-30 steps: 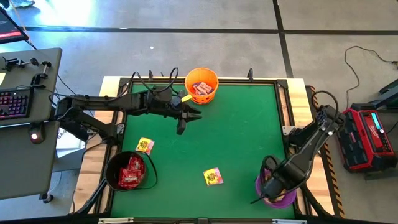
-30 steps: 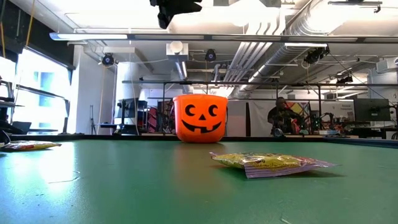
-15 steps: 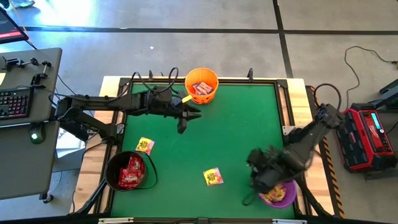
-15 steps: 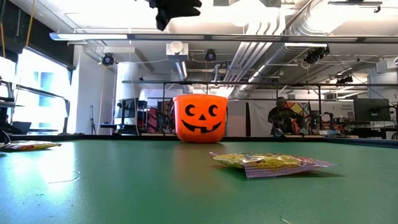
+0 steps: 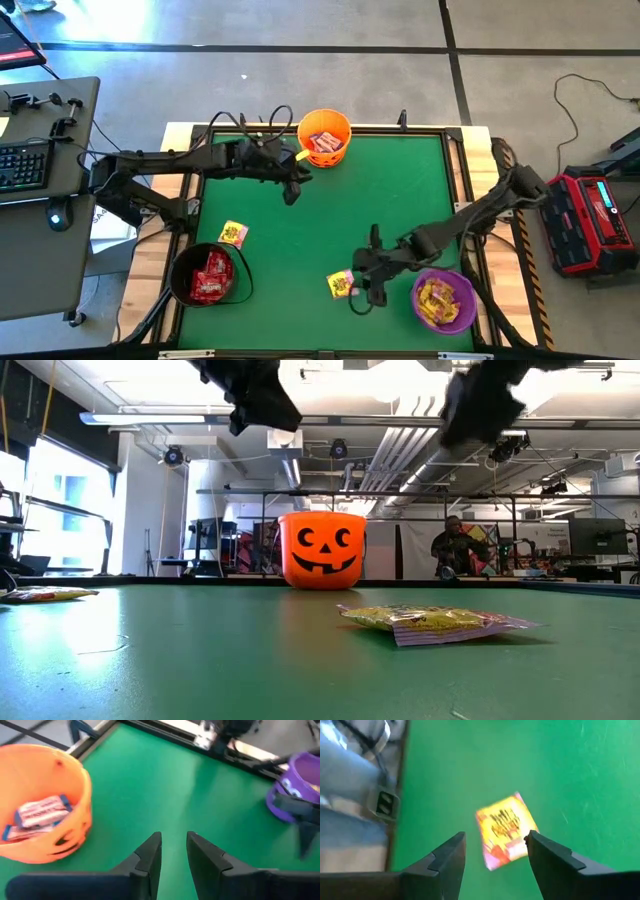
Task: Sort candy by brand, put in halloween buckets
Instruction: Put the yellow candy into the purple bucket
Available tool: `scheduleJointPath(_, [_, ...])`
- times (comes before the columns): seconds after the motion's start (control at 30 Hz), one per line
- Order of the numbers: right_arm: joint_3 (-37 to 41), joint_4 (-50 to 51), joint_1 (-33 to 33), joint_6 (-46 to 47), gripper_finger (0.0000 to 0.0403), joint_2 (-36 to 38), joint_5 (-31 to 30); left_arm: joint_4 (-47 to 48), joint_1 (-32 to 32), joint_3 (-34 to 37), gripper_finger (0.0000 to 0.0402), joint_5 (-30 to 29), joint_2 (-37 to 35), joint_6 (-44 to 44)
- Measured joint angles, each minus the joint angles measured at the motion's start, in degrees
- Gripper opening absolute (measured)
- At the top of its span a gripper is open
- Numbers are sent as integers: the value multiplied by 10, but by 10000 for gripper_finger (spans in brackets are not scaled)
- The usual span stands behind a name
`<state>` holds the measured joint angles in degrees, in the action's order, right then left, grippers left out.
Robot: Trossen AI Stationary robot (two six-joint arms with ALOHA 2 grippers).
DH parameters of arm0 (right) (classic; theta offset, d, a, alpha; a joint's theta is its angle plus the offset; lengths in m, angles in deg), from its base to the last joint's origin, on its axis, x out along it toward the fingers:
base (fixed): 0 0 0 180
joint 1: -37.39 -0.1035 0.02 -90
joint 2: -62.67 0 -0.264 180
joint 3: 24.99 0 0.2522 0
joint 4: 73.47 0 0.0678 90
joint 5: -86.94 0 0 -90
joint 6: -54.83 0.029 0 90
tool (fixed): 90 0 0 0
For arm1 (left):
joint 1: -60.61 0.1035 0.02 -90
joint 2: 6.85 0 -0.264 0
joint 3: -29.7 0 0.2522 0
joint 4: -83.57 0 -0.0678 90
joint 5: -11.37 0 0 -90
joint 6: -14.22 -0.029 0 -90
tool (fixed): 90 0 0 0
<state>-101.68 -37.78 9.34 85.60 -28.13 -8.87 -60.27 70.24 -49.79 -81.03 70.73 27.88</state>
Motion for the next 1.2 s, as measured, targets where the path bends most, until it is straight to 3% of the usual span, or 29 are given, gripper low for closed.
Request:
scheduleJointPath(0.5, [3,-27,-8,-125,197,-123,-7,52,0,2,51,35,0,-19])
scheduleJointPath(0.87, [0,-39,-8,-97,189,-188,-10,62,-3,2,51,35,0,-23])
scheduleJointPath(1.0, [0,-38,-5,-47,139,-188,-12,62,-3,2,51,35,0,-29])
scheduleJointPath(1.2, [2,-23,1,18,14,-174,6,59,-3,2,51,32,0,-38])
